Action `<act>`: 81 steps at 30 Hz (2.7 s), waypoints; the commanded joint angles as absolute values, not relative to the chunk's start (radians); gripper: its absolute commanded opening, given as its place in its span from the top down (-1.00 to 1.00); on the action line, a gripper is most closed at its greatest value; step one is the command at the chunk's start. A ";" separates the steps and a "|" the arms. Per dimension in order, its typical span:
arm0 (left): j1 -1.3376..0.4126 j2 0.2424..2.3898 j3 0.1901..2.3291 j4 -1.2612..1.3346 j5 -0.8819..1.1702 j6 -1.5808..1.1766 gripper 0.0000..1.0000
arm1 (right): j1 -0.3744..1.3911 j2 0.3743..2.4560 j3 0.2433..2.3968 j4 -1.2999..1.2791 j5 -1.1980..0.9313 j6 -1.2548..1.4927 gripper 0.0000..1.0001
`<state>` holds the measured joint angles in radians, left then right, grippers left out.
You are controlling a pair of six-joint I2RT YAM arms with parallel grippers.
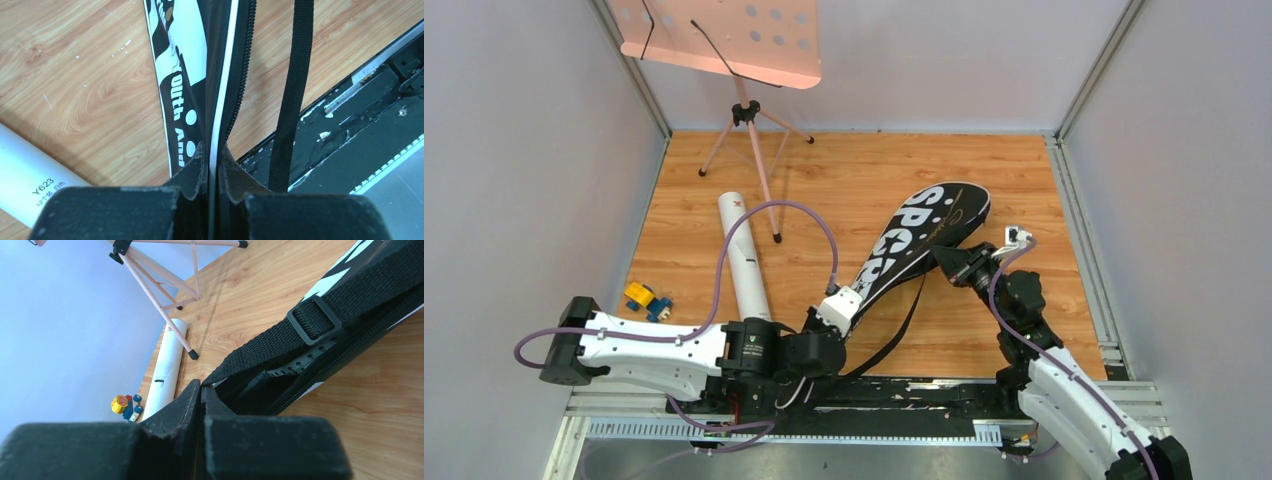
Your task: Pack up the badminton gear
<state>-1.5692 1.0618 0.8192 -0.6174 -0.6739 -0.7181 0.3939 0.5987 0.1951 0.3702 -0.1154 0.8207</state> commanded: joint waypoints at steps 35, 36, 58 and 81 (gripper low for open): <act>-1.564 0.954 0.818 -0.495 -0.732 -0.740 1.00 | 0.484 1.185 0.673 0.500 -0.329 1.020 0.05; -1.565 0.942 0.817 -0.495 -0.733 -0.742 1.00 | 0.488 1.214 0.708 0.428 -0.327 0.986 0.04; -1.564 0.775 0.790 -0.569 -0.790 -0.775 1.00 | 0.468 1.025 0.924 -0.158 -0.290 0.448 -0.28; -1.565 0.837 0.830 -0.584 -0.742 -0.745 1.00 | 0.402 0.833 0.541 0.039 0.132 -0.403 -0.17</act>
